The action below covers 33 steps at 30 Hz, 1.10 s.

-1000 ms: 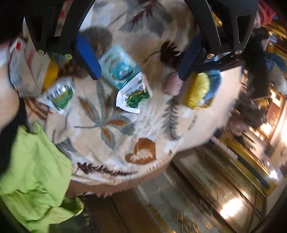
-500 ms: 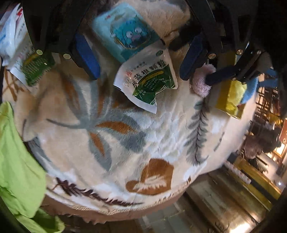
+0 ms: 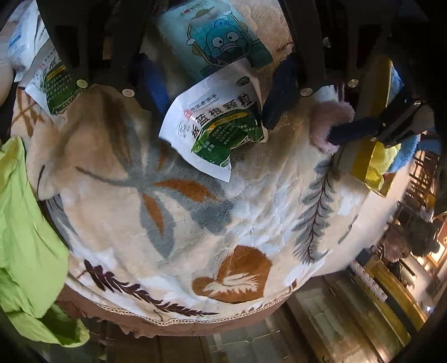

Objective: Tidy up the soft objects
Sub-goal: 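Reach the left tool toward the pink puff while the right tool approaches the green-printed packets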

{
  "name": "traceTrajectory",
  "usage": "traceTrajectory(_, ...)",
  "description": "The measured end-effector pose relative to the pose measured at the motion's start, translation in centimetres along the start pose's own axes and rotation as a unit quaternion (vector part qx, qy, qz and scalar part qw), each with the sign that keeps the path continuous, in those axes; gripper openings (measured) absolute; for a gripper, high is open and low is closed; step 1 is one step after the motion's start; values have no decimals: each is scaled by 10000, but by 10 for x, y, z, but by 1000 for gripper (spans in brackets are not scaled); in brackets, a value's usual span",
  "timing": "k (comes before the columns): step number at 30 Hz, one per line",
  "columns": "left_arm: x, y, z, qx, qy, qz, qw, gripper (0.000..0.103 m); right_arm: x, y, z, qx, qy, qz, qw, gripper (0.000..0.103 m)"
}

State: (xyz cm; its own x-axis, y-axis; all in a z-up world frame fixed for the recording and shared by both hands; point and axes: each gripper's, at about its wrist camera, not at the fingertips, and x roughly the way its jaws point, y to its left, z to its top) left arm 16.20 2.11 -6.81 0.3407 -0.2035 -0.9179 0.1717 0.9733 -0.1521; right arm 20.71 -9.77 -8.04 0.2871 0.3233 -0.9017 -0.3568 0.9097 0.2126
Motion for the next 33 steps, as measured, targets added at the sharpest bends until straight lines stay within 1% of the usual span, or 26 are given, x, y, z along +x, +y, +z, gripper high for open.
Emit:
traceTrajectory(1,-1,-2,0,32,16,-77,10000,75,-1,-2,-1,46,-12,41,10000,66)
traceTrajectory(2,-4,-6,0,87,46,-280,9996,65,-2,-3,-2,91,-17,69,9999,65)
traceTrajectory(3,-2,-10,-1,69,241,-640,9976,15,-3,-4,-3,113,-18,44,9999,55)
traceTrajectory(4,6,-11,0,-46,462,-559,9974,2,-3,-6,-4,136,-34,22,9999,50)
traceTrajectory(5,11,-7,-3,-175,565,-232,9980,1,-5,-11,-5,209,-53,69,9997,48)
traceTrajectory(6,14,-2,-4,-250,581,-168,9979,0,-5,-17,-6,345,-35,158,9993,44)
traceTrajectory(7,16,8,-7,-430,565,-438,9965,0,-7,-25,-7,512,-40,243,9984,39)
traceTrajectory(9,13,18,-9,-679,605,-708,9933,0,-9,-32,-9,607,-78,279,9977,36)
traceTrajectory(10,12,20,-10,-716,618,-737,9928,0,-9,-33,-11,595,-87,282,9978,36)
traceTrajectory(13,5,16,-13,-580,588,-666,9944,0,-11,-30,-11,599,-102,277,9978,37)
traceTrajectory(14,1,15,-14,-568,584,-711,9941,0,-12,-28,-11,604,-104,307,9976,37)
traceTrajectory(15,0,18,-13,-559,548,-737,9942,0,-12,-28,-12,620,-98,348,9974,39)
traceTrajectory(16,-5,18,-14,-535,478,-757,9945,0,-12,-28,-12,637,-95,375,9972,40)
traceTrajectory(17,-10,19,-12,-525,444,-848,9940,1,-12,-28,-13,661,-100,379,9970,40)
traceTrajectory(18,-11,21,-11,-515,455,-902,9936,12,-12,-29,-13,680,-106,384,9969,40)
traceTrajectory(19,-13,22,-9,-503,490,-908,9934,33,-12,-29,-13,702,-110,394,9967,40)
traceTrajectory(20,-14,23,-10,-509,499,-894,9934,45,-12,-29,-13,717,-105,402,9966,40)
traceTrajectory(21,-17,24,-11,-502,483,-948,9931,50,-12,-29,-13,723,-97,407,9965,40)
traceTrajectory(24,-20,24,-16,-499,669,-765,9936,50,-11,-31,-12,761,-61,426,9962,41)
traceTrajectory(26,-19,22,-18,-570,757,-719,9929,50,-10,-31,-10,779,-57,432,9960,43)
traceTrajectory(28,-26,22,-20,-718,754,-837,9910,50,-10,-30,-10,759,-51,451,9961,48)
traceTrajectory(30,-34,19,-17,-711,648,-946,9909,50,-9,-28,-11,717,-51,430,9965,48)
traceTrajectory(31,-40,17,-17,-632,594,-832,9928,50,-9,-27,-11,706,-51,420,9966,48)
traceTrajectory(33,-42,17,-16,-564,632,-522,9950,50,-9,-27,-10,735,-53,446,9963,50)
